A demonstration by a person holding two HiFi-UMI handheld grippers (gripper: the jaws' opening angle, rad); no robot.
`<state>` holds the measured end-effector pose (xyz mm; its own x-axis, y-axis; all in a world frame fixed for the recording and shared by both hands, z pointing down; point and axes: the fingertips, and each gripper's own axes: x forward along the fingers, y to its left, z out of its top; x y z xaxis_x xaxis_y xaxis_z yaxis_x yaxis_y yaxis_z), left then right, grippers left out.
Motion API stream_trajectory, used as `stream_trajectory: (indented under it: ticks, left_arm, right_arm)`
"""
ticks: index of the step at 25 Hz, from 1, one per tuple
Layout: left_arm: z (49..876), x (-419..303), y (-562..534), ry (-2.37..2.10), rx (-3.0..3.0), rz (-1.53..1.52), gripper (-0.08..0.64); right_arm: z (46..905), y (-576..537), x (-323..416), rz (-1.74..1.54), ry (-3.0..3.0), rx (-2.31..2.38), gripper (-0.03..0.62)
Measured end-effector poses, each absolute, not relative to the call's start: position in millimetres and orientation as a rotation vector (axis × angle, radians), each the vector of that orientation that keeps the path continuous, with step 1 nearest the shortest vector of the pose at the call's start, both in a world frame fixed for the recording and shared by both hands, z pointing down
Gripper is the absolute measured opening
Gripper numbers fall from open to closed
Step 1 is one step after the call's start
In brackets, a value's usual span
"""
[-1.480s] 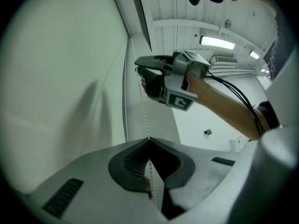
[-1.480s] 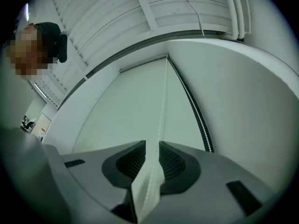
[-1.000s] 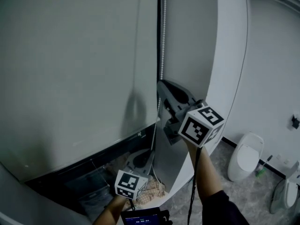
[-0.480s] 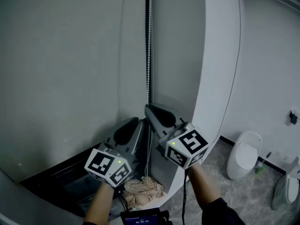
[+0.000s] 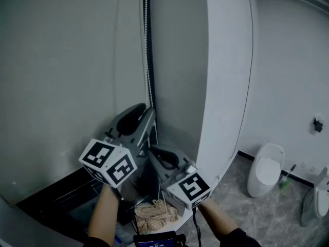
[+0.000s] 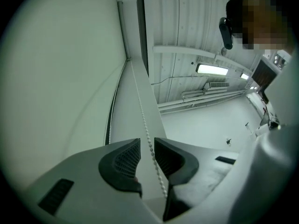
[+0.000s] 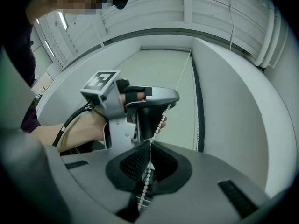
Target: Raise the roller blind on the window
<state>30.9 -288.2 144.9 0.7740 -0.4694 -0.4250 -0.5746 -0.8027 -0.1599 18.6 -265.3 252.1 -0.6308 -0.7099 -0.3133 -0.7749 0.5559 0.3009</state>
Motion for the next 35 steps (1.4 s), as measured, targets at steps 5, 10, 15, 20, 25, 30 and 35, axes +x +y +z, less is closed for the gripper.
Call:
stream_trajectory:
  ticks: [5, 10, 15, 20, 25, 30, 35]
  left_arm:
    - [121, 29, -279, 0.877, -2.655, 0.518, 0.021]
    - [115, -13, -282, 1.016, -2.53, 0.536, 0.018]
    - [137, -37, -291, 1.096, -2.551, 0.454, 0.018]
    - [222, -64, -304, 1.187, -2.621, 0.353, 0.018]
    - [307, -63, -292, 1.236, -2.696, 0.263, 0.018]
    - [328, -80, -287, 1.277, -2.702, 0.251, 0.018]
    - [320, -99, -290, 1.296, -2.778, 0.381, 0.018]
  right_arm:
    - [233, -255, 13, 0.559, 2.647, -1.229, 0.015]
    - [253, -266, -2, 0.502, 2.752, -1.131, 0.016]
    - [209, -280, 11, 0.23, 2.661, -0.895, 0.017]
    - [147, -290, -11, 0.136, 2.613, -0.675, 0.017]
    - [115, -295, -32, 0.08, 2.592, -0.526, 0.053]
    - [106, -295, -50, 0.064, 2.548, -0.499, 0.046]
    - [102, -296, -49, 0.12, 2.516, -0.538, 0.014]
